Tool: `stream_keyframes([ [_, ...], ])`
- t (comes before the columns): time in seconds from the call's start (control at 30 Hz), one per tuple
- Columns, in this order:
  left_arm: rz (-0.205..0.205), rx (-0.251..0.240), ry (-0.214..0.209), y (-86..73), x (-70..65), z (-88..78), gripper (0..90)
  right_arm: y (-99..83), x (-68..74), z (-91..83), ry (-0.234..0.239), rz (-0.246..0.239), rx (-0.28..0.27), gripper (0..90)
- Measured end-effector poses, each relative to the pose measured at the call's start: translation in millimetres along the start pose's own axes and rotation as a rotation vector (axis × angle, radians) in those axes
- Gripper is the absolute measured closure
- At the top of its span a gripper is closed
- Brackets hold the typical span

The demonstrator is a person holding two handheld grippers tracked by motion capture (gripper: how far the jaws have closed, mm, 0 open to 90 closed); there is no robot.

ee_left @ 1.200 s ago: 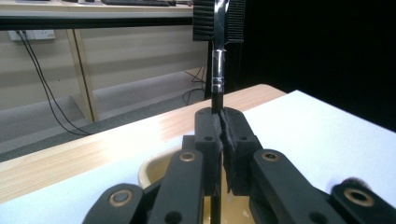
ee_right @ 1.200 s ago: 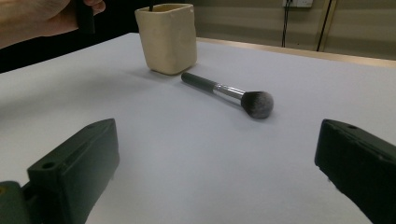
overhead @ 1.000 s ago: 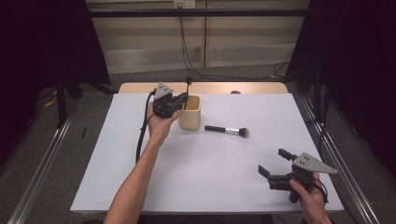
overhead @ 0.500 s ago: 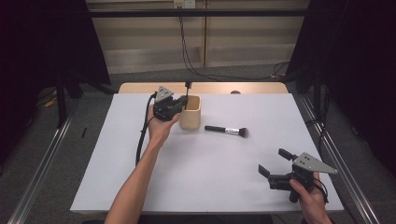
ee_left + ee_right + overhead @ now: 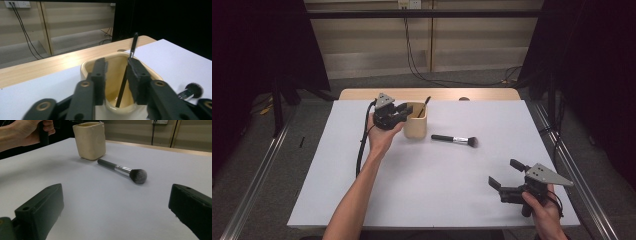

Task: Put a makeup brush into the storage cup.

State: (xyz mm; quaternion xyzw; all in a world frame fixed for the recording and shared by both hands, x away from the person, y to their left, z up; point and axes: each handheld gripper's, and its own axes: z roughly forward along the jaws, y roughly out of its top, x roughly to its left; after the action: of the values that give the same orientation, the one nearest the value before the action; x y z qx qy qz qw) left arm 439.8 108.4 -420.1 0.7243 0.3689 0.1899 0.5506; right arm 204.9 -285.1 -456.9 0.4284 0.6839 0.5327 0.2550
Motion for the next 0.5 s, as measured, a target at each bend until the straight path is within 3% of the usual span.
stream_keyframes([
  [0.13, -0.006, 0.006, 0.008, 1.6, -2.3, -2.1, 48.9, 0.1, 0.2, 0.3, -0.001, 0.000, 0.001, 0.0],
  [0.33, 0.021, 0.009, 0.034, 5.9, -7.6, -7.1, 26.2, 0.0, 0.2, 0.4, -0.001, 0.000, 0.001, 0.0],
  [0.47, 0.021, 0.008, 0.030, 8.8, -8.1, -11.6, 12.9, 0.0, 0.1, 0.7, 0.000, 0.000, 0.003, 0.0],
  [0.5, -0.006, 0.001, 0.007, 8.8, -6.7, -13.1, 10.2, 0.0, 0.3, 0.8, 0.001, -0.001, 0.004, 0.0],
])
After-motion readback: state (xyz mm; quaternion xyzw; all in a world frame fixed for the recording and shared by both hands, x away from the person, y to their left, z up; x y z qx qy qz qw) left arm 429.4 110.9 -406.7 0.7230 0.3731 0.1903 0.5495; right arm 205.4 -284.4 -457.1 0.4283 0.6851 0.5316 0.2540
